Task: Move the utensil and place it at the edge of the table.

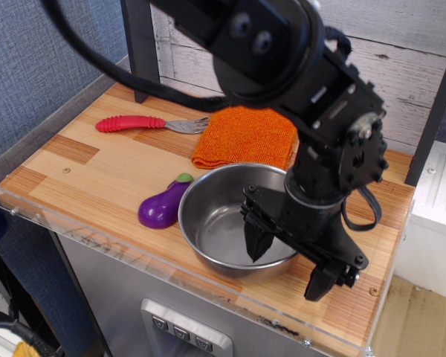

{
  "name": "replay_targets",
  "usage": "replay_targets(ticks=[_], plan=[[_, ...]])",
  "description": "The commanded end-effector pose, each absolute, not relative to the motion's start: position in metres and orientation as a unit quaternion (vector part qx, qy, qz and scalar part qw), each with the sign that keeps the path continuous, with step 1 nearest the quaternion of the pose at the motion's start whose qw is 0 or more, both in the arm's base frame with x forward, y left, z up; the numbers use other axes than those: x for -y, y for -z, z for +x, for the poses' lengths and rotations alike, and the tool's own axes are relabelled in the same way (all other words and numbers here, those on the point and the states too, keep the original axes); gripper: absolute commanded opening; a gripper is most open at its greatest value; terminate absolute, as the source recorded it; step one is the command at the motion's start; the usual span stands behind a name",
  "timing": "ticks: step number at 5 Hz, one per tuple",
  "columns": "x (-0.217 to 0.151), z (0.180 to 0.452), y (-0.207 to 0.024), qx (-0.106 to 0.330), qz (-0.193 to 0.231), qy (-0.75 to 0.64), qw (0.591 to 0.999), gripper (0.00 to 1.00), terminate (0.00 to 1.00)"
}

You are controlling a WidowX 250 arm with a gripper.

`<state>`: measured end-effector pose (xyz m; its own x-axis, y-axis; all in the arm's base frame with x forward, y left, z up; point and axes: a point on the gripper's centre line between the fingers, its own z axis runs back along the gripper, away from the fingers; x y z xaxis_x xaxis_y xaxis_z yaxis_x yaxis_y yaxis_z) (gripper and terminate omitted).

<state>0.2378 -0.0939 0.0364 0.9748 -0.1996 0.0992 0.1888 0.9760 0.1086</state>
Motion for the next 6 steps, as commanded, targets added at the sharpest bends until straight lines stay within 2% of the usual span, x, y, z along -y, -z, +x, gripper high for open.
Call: replay_targets(ticks=[1,3,4,6], plan=[[0.081,0.234,-0.107,0.135,0.024,0.052,0.989,1.0,0.0],[0.068,0.23,-0.162,0.176,0.009,0.019,0.984,1.0,0.0],[0.055,0.224,-0.173,0.2,0.001,0.003,0.98,1.0,0.0],[0.055,0.224,-0.173,0.2,0.001,0.003,0.98,1.0,0.0]])
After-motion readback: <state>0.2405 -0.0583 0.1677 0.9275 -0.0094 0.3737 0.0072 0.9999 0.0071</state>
